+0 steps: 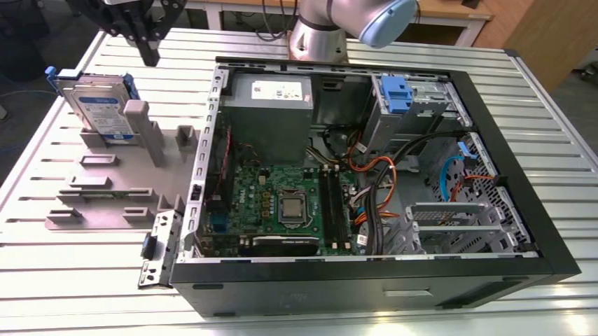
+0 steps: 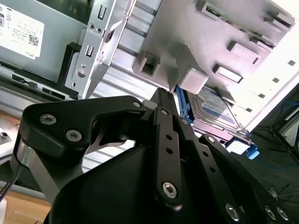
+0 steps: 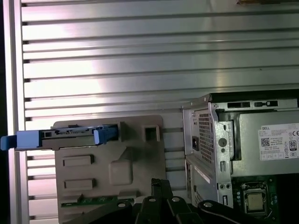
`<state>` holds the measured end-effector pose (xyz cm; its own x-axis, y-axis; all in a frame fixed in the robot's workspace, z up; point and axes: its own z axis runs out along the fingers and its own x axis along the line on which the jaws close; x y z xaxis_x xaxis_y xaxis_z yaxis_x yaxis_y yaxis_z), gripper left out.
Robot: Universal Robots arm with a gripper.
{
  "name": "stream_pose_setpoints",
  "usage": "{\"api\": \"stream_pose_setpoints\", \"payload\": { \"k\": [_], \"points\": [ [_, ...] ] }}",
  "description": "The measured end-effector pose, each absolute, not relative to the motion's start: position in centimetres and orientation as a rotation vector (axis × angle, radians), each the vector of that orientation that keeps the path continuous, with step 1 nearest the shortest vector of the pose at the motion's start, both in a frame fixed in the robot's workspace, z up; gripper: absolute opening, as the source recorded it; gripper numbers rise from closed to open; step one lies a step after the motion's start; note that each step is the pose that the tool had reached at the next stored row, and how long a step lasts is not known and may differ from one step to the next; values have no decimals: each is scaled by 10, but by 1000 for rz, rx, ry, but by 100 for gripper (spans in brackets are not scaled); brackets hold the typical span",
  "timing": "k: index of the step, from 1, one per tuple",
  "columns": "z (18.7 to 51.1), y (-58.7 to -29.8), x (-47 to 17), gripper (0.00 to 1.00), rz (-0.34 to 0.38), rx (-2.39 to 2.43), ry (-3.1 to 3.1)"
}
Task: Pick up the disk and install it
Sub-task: 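Reach for the disk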
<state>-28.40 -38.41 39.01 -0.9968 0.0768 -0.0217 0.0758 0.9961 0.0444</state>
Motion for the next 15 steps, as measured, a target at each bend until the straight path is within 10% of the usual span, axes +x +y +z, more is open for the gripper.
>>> {"api": "stream_pose_setpoints", "payload": {
  "k": [15],
  "points": [
    [389,-380,-308,11,68,119,3117]
  ]
}}
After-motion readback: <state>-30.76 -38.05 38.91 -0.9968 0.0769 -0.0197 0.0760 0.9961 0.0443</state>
